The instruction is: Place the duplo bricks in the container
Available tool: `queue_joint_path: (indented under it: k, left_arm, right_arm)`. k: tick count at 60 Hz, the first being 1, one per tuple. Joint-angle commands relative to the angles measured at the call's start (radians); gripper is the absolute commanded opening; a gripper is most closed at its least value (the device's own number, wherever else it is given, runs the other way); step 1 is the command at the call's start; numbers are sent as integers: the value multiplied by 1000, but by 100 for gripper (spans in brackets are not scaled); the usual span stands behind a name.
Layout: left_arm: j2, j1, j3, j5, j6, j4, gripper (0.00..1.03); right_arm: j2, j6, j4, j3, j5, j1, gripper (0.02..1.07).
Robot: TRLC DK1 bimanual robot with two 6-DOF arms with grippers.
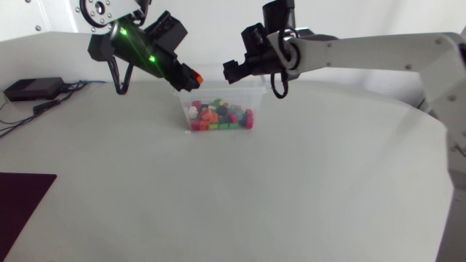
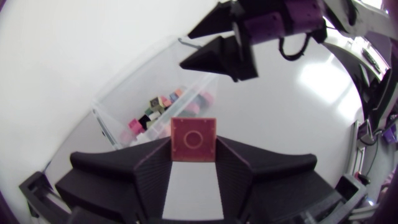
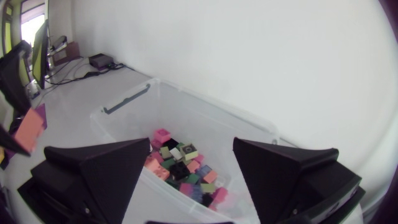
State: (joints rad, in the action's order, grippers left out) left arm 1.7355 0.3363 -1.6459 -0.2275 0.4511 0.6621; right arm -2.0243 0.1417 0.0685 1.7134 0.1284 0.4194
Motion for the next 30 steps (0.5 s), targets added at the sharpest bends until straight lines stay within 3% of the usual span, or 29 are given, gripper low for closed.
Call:
queue_joint_path:
  k: [1,30]
  left_arm:
    - [62,-6,-63,-9,-48,-10,29]
    - [260,-2,-221,-7,-189,-231,30]
  right_arm:
    - [127,6,-39,-80,-16,-16,103]
    - [457,27,-133,-491,-29,-119,103]
